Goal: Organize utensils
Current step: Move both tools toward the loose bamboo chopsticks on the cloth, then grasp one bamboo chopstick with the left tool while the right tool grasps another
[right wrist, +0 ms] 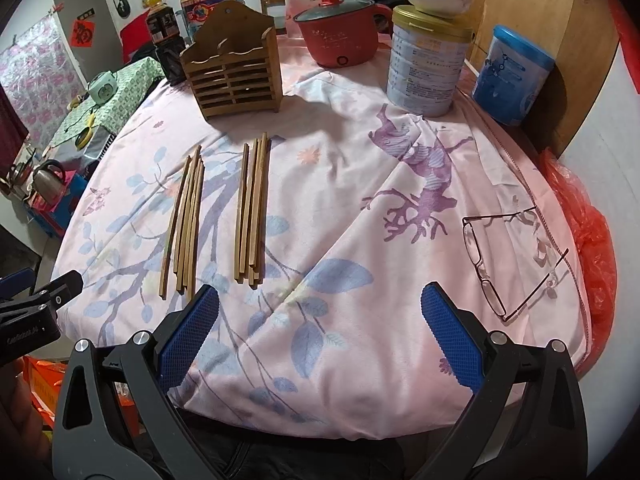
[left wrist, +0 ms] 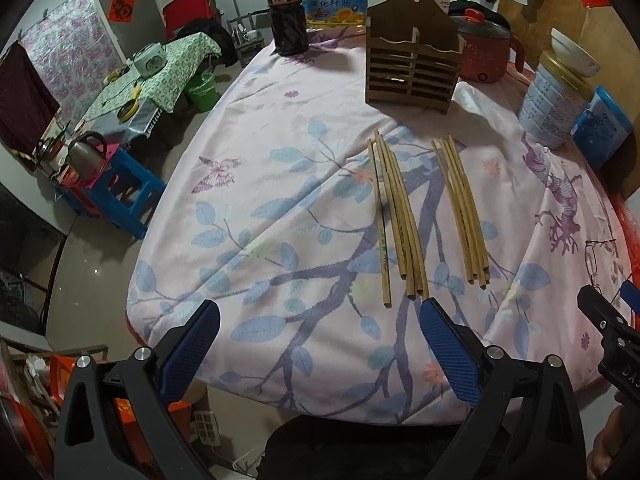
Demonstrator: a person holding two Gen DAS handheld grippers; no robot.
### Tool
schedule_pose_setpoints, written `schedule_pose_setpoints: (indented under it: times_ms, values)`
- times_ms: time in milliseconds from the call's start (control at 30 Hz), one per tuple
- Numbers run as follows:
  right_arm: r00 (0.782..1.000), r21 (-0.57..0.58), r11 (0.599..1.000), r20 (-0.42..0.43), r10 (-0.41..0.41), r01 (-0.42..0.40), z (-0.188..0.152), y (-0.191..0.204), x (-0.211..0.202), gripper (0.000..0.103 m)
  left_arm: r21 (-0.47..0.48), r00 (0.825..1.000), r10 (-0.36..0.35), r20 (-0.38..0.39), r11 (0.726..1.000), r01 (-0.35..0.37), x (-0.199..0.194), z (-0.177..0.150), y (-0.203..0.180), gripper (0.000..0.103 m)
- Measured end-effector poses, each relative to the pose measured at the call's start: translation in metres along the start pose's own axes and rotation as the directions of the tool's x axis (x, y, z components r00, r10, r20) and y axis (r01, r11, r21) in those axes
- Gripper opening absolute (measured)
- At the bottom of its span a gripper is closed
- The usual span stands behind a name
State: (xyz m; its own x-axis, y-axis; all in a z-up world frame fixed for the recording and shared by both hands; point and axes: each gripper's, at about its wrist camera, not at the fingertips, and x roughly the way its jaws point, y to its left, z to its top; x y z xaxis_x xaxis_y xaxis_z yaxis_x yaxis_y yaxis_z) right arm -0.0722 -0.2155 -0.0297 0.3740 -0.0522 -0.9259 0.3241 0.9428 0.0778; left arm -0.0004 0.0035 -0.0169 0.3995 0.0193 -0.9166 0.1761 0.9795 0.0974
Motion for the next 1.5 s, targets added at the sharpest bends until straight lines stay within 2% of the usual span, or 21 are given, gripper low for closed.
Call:
schedule_pose_setpoints:
  times_ms: [233, 467, 600, 800, 967, 1033, 1100, 1200, 1267, 1333, 1500]
  values:
    - [0.999, -0.024, 0.999, -0.022, 0.037, -0.037, -0.004, -0.008, 0.006, 0.097, -0.059, 0.999, 0.017, -0.027, 0.998, -0.019, 0.007, -0.008, 0.004, 0.098]
    - [0.993, -0.041, 0.992, -0.042, 0.114, -0.116, -0.024, -0.02, 0.02, 0.097, -0.115, 0.995, 0.034, -0.09, 0.992, -0.044, 0.027, -0.028, 0.013, 0.098]
    - [0.99, -0.032, 0.991, -0.054, 0.13, -0.132, -0.033, -0.024, 0.024, 0.095, -0.073, 0.993, -0.004, -0.114, 0.997, -0.004, 0.046, -0.028, 0.008, 0.098]
    - [0.999, 0.025, 0.999, 0.003, 0.037, -0.037, -0.026, -0.032, 0.012, 0.094, 0.084, 0.991, -0.083, -0.102, 0.992, 0.091, 0.083, -0.004, -0.017, 0.095]
    - [1.0, 0.036, 0.999, 0.005, -0.008, 0.008, -0.026, -0.027, 0.008, 0.088, 0.168, 0.974, -0.177, -0.142, 0.965, 0.2, 0.114, 0.001, -0.025, 0.075]
    - [0.999, 0.022, 0.999, 0.001, -0.034, 0.034, -0.027, -0.023, 0.006, 0.086, 0.213, 0.977, -0.188, -0.105, 0.955, 0.207, 0.115, 0.0, -0.028, 0.073]
    - [0.999, 0.023, 0.999, -0.001, -0.033, 0.033, -0.029, -0.023, 0.005, 0.083, 0.245, 0.979, -0.189, -0.072, 0.949, 0.201, 0.115, -0.002, -0.03, 0.066]
    - [0.999, 0.013, 1.0, -0.021, -0.026, 0.027, -0.032, -0.022, 0.008, 0.076, 0.234, 0.981, -0.192, -0.007, 0.954, 0.188, 0.114, -0.003, -0.026, 0.045]
    - [0.999, 0.009, 1.0, -0.029, -0.016, 0.016, -0.032, -0.024, 0.009, 0.071, 0.212, 0.981, -0.191, 0.019, 0.96, 0.183, 0.113, -0.003, -0.016, 0.019]
    - [1.0, 0.005, 1.0, -0.026, -0.005, 0.005, -0.031, -0.026, 0.009, 0.071, 0.16, 0.978, -0.206, 0.021, 0.967, 0.2, 0.115, -0.001, 0.002, 0.008]
    - [0.998, -0.01, 0.999, -0.046, 0.041, -0.042, -0.03, -0.025, 0.021, 0.071, 0.056, 0.972, -0.234, 0.0, 0.971, 0.234, 0.114, 0.0, 0.031, 0.008]
